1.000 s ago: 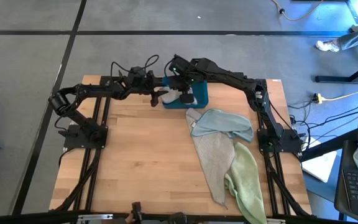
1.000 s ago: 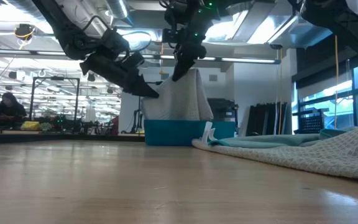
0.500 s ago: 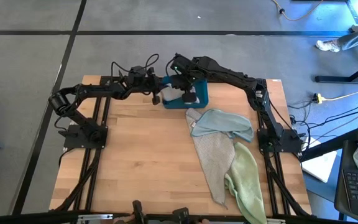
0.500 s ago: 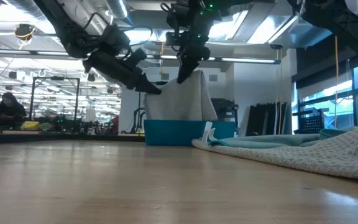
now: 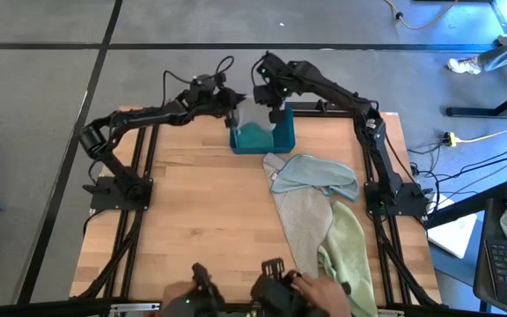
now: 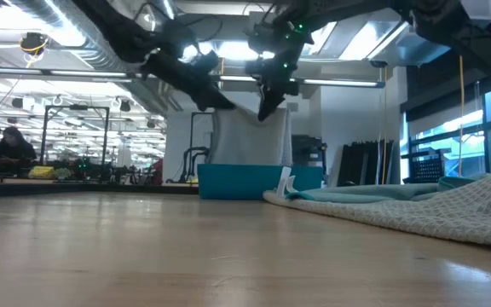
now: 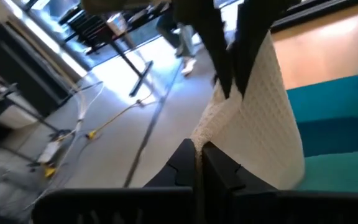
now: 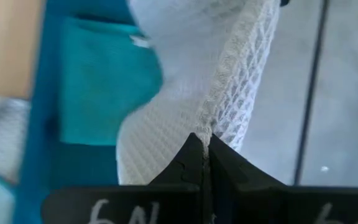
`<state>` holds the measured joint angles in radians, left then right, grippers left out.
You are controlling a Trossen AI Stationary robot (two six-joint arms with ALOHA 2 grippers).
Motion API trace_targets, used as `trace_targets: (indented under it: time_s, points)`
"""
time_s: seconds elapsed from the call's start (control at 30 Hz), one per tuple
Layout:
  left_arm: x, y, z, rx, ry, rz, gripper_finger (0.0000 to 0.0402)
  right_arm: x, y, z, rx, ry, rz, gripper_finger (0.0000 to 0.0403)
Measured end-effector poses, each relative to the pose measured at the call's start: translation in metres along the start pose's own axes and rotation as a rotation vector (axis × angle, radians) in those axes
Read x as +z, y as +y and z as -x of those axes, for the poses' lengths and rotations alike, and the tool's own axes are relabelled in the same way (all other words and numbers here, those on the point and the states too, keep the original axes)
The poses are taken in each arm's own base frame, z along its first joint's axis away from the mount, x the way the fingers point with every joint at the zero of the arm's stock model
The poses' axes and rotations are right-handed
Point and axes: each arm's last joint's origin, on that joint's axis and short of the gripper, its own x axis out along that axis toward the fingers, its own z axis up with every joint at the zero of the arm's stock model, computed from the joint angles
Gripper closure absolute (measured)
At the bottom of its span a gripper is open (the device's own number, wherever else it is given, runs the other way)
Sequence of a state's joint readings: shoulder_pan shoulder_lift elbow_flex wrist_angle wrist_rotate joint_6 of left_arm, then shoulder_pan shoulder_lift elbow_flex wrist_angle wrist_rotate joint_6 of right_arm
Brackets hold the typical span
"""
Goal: Fold microfiber towels
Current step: Put the left folded gray towel into the blue bin
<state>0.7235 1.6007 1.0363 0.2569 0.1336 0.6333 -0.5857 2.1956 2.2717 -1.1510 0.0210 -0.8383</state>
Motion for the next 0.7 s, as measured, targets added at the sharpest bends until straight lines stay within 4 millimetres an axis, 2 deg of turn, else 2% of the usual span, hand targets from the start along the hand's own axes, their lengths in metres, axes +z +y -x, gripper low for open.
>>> trace_targets:
  time_s: [0.13,0.23,0.33,0.47,0.6,0.7]
  points:
    - [-0.012,0.01,-0.029,0.067,0.087,-0.055,0.0401,-0.01,-0.018,0.002,-0.089,-0.004,-0.015,0.0395]
    - [-0.025,0.008,-0.045,0.05,0.156,-0.055,0.0401,-0.012,-0.018,0.001,-0.079,0.007,-0.041,0.0395]
    - [-0.03,-0.001,-0.046,-0.034,0.192,-0.031,0.0401,-0.012,-0.006,-0.003,0.068,-0.024,-0.052,0.0395]
    - [-0.025,-0.017,-0.04,-0.173,0.227,0.013,0.0401,-0.014,0.006,-0.006,0.295,-0.086,-0.116,0.0395]
    - [-0.018,-0.031,-0.032,-0.297,0.257,0.094,0.0401,-0.015,0.014,-0.01,0.413,-0.1,-0.165,0.0395]
    - [-0.017,-0.044,-0.03,-0.359,0.301,0.099,0.0401,-0.013,0.021,-0.02,0.49,-0.115,-0.17,0.0394]
